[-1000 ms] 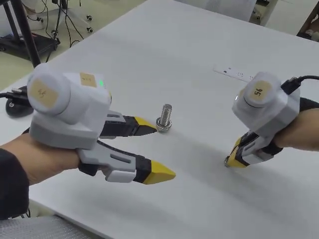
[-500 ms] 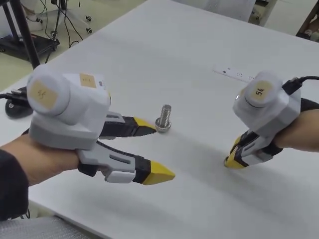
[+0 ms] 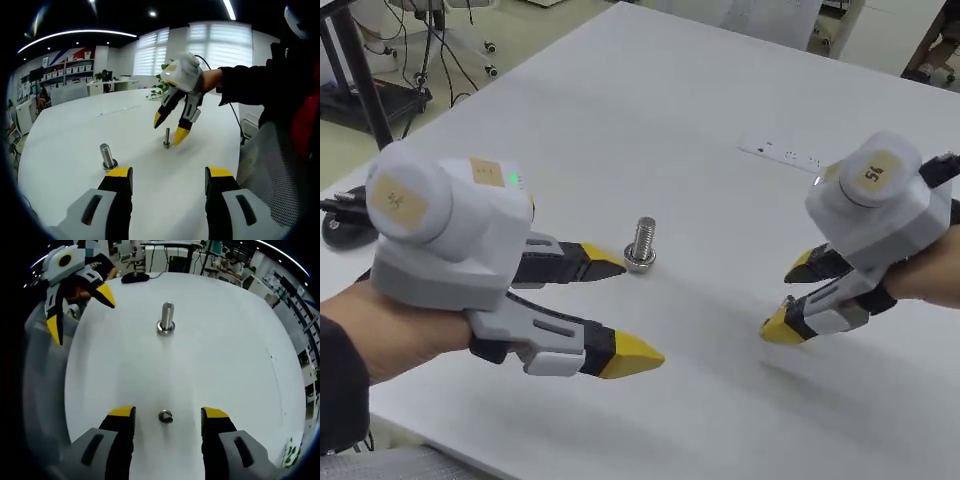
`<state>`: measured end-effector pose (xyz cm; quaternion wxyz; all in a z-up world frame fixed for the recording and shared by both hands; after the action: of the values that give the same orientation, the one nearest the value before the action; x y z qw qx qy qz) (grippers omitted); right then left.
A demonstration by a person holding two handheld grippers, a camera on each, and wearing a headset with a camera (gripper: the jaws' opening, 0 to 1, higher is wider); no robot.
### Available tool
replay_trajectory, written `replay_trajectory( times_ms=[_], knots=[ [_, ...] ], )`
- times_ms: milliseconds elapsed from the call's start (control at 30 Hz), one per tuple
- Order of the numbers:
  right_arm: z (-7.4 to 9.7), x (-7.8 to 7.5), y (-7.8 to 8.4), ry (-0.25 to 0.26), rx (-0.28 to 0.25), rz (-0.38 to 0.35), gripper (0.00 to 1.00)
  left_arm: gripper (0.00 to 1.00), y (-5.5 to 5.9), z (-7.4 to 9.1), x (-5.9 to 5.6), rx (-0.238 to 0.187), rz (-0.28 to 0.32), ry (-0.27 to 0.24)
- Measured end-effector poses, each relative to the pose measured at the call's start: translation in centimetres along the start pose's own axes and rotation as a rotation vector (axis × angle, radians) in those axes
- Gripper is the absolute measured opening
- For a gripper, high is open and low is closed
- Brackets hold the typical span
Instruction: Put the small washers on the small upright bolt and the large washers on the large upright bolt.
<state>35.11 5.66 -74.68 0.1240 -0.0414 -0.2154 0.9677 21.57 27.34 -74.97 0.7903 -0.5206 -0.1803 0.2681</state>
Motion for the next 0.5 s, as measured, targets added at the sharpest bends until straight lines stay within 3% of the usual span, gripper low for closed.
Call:
replay_trajectory(
  times_ms=[500],
  knots=[
    [1.5,1.8,1.1,0.013,-0.186,-0.055,0.79,0.58,-0.2,0.4,0.3,-0.001,0.005,-0.024]
  ],
)
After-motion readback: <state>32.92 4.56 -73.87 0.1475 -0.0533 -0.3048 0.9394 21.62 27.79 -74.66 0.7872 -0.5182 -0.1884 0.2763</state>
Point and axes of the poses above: the centre of the closed fingertips' face, and the gripper's own axes: z roughly backward along the fingers, x roughly to its left, y roughly out of its underside, the point moved 10 cm from there along z, roughly backward along the fingers, and after that the axes turned 8 degrees about -z, right-handed, at the moved point
